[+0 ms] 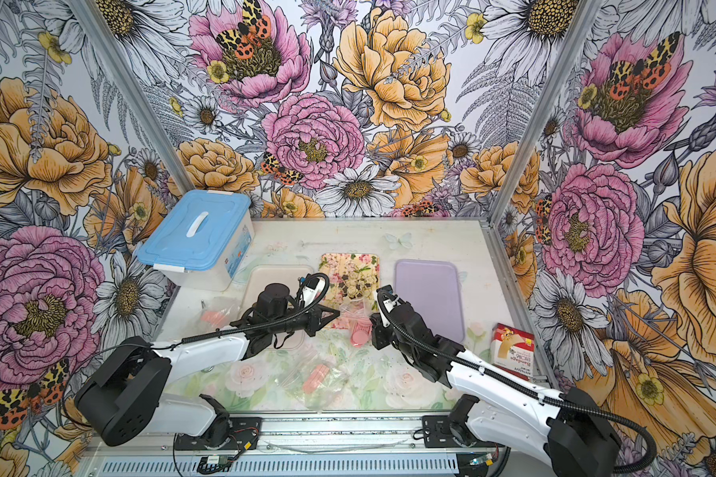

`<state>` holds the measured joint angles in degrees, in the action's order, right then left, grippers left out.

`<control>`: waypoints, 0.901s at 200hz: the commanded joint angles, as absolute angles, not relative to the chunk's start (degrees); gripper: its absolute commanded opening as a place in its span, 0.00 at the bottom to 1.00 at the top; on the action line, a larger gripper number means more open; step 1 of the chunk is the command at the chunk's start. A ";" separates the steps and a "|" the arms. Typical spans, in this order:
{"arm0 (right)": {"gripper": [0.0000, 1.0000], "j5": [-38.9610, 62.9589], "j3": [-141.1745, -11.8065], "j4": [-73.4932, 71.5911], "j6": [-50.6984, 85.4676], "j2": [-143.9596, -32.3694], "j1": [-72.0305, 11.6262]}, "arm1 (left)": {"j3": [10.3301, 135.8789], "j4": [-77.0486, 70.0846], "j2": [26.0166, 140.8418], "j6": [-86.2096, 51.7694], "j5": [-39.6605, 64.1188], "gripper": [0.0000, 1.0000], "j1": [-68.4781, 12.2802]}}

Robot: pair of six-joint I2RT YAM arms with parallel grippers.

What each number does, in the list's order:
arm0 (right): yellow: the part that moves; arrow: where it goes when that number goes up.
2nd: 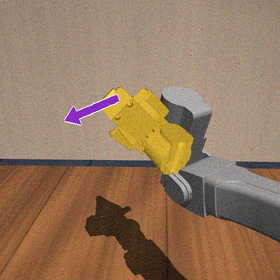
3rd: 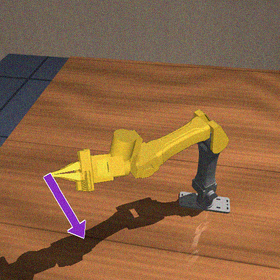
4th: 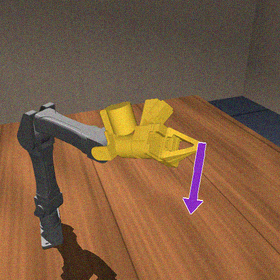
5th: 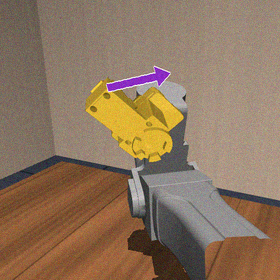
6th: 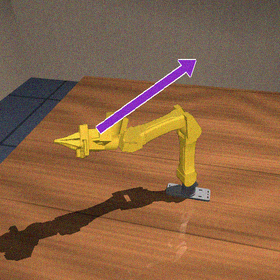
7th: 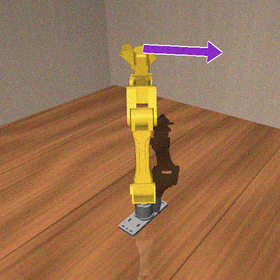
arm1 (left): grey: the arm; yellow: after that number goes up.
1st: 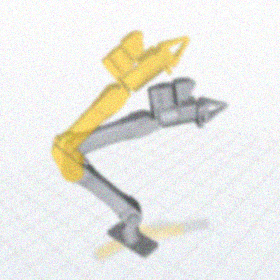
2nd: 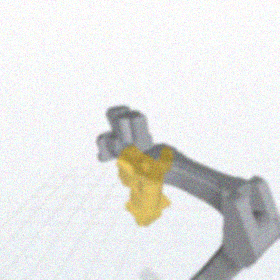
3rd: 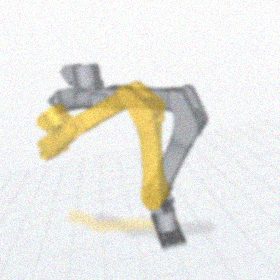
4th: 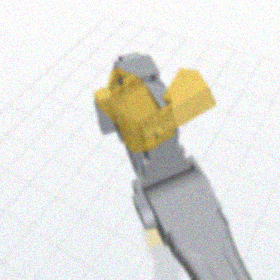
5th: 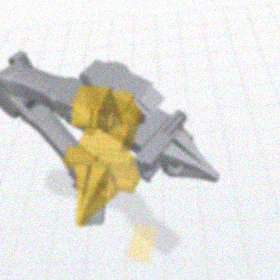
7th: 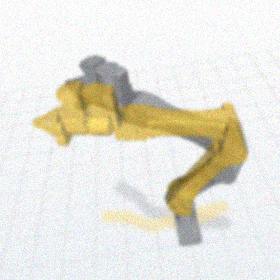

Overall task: Pour cookies out of the ziploc bag
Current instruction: Place the ziploc bag on the tray.

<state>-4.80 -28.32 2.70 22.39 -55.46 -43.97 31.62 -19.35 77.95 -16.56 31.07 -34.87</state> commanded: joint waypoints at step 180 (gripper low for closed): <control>0.72 -31.62 -22.93 23.44 31.88 -19.53 -29.09 | 74.06 -11.31 112.29 -23.20 11.42 0.00 -54.89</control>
